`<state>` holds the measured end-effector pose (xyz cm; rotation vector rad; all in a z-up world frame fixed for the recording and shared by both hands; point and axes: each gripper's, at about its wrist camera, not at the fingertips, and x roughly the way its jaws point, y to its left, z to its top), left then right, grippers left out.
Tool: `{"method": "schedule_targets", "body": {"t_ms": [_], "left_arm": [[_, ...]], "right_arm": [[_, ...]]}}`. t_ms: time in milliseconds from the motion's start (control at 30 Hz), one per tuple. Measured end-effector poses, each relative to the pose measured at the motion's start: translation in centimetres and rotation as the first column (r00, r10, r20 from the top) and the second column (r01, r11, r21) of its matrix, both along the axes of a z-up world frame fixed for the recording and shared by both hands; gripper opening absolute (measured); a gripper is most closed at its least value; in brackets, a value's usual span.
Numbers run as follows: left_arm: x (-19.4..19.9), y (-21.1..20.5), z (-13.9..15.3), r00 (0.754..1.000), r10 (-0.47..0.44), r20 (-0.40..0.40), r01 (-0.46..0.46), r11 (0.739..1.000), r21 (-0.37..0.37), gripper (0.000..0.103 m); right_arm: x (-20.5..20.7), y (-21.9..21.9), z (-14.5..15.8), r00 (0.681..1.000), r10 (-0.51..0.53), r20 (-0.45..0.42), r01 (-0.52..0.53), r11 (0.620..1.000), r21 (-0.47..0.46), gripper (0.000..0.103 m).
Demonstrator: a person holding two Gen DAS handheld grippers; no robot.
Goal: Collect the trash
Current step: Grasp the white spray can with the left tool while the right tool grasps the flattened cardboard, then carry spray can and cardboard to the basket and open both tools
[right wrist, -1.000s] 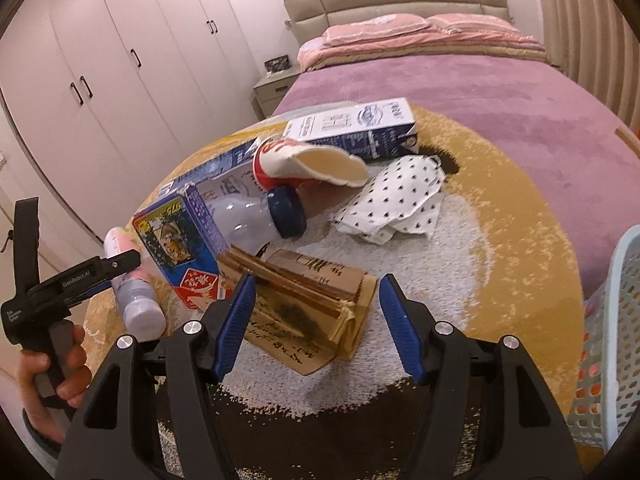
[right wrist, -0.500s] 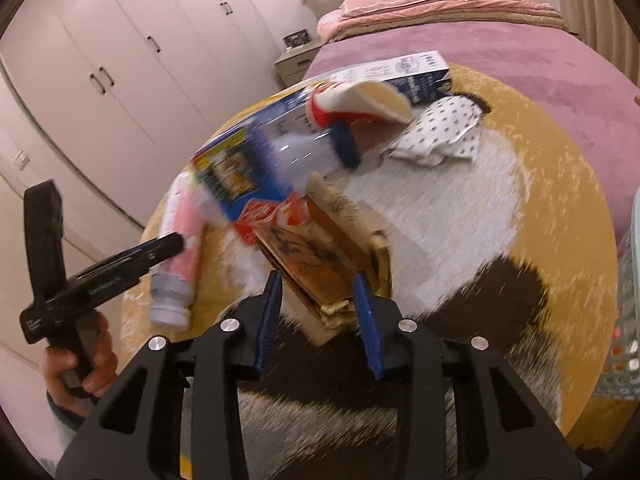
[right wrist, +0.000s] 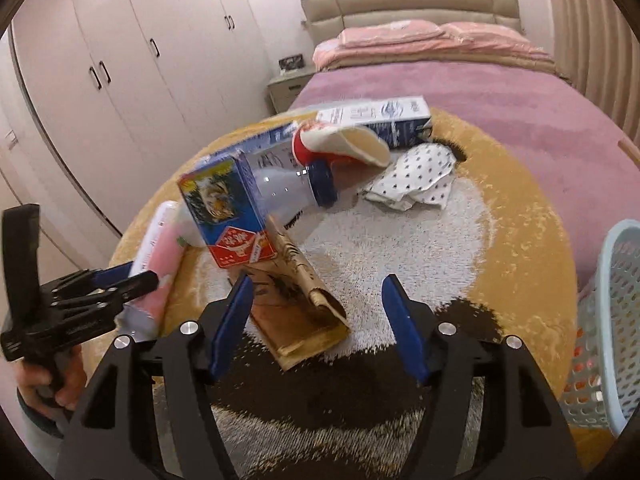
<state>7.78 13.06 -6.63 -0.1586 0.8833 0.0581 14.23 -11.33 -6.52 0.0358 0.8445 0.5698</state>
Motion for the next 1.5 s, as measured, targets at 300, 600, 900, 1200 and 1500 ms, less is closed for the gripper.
{"method": "schedule_targets", "body": {"t_ms": [300, 600, 900, 1200, 1500], "left_arm": [[0.4, -1.0, -0.9, 0.999, 0.028, -0.036, -0.026, 0.999, 0.038, 0.055], [-0.6, -0.5, -0.2, 0.998, 0.062, -0.004, -0.062, 0.998, 0.014, 0.053], [-2.0, -1.8, 3.2, 0.995, 0.031, 0.096, -0.03, 1.0, -0.006, 0.053], [-1.9, -6.9, 7.0, 0.976, -0.107, 0.188, 0.109, 0.994, 0.0, 0.052], [1.0, -15.6, 8.4, 0.929, -0.294, 0.224, 0.299, 0.954, 0.014, 0.052]], "right_arm": [[1.5, 1.7, -1.9, 0.999, 0.025, -0.038, -0.026, 0.999, -0.032, 0.038], [0.0, 1.1, -1.4, 1.0, 0.024, -0.011, -0.024, 0.999, -0.036, 0.006], [-2.6, -1.4, 2.1, 0.993, -0.032, 0.112, 0.033, 0.999, -0.005, 0.005], [-3.6, -7.3, 5.1, 0.968, -0.179, 0.173, 0.171, 0.983, 0.061, 0.005], [-4.5, -15.8, 6.7, 0.903, -0.38, 0.199, 0.362, 0.924, 0.12, 0.005]]}}
